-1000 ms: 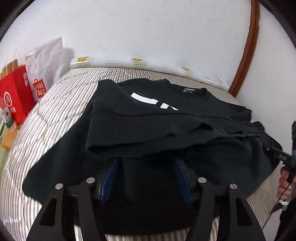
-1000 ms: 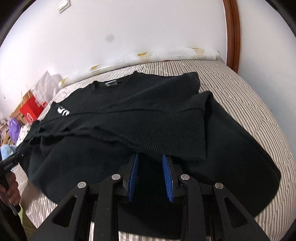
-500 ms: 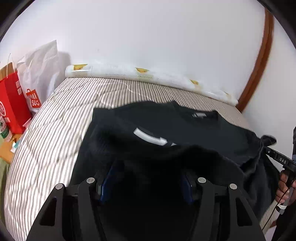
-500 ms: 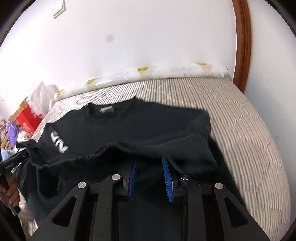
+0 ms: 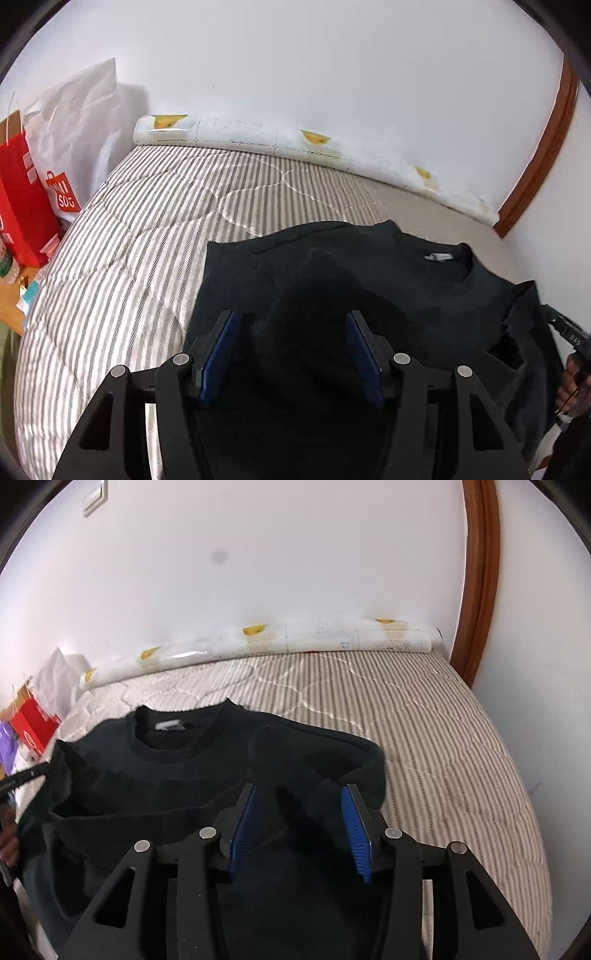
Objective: Fold small clothes
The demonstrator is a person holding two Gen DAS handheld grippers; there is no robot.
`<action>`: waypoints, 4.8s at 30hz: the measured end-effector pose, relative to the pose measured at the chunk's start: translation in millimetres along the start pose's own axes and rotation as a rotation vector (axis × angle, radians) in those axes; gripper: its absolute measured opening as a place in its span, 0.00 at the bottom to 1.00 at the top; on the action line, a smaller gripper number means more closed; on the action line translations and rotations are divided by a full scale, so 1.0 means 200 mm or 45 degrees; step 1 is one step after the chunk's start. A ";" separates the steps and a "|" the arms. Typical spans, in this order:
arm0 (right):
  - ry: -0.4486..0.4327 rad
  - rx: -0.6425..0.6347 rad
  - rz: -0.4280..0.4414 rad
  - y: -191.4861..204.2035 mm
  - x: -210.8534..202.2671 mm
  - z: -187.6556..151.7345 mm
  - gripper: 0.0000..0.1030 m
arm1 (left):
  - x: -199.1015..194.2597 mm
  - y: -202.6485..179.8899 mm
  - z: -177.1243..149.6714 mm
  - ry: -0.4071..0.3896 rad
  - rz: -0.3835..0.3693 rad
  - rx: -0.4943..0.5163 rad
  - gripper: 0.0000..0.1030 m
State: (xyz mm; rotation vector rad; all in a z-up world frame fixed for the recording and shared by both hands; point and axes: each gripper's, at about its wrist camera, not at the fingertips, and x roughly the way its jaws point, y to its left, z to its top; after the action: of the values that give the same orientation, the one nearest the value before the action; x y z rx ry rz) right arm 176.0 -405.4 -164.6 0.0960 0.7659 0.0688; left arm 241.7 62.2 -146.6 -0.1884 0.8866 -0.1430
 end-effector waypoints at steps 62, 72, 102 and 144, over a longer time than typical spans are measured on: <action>0.083 0.011 -0.130 -0.08 0.50 0.12 0.26 | 0.26 0.03 0.16 0.018 0.153 0.085 0.28; 0.072 0.044 -0.106 -0.10 0.49 0.12 0.31 | 0.19 0.01 0.16 -0.062 0.140 0.106 0.51; 0.004 -0.437 0.248 1.37 -0.19 -0.42 0.48 | -0.43 0.41 -0.13 -0.066 0.081 -0.005 0.67; -0.304 -0.528 0.382 1.84 -0.49 -0.60 0.16 | -0.56 0.59 -0.31 0.037 0.129 -0.169 0.67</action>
State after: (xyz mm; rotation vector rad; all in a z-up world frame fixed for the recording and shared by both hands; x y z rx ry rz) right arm 13.2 -42.8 -142.2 -0.1745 0.4814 0.4903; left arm 127.9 192.6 -126.2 -0.2647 0.9335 0.0077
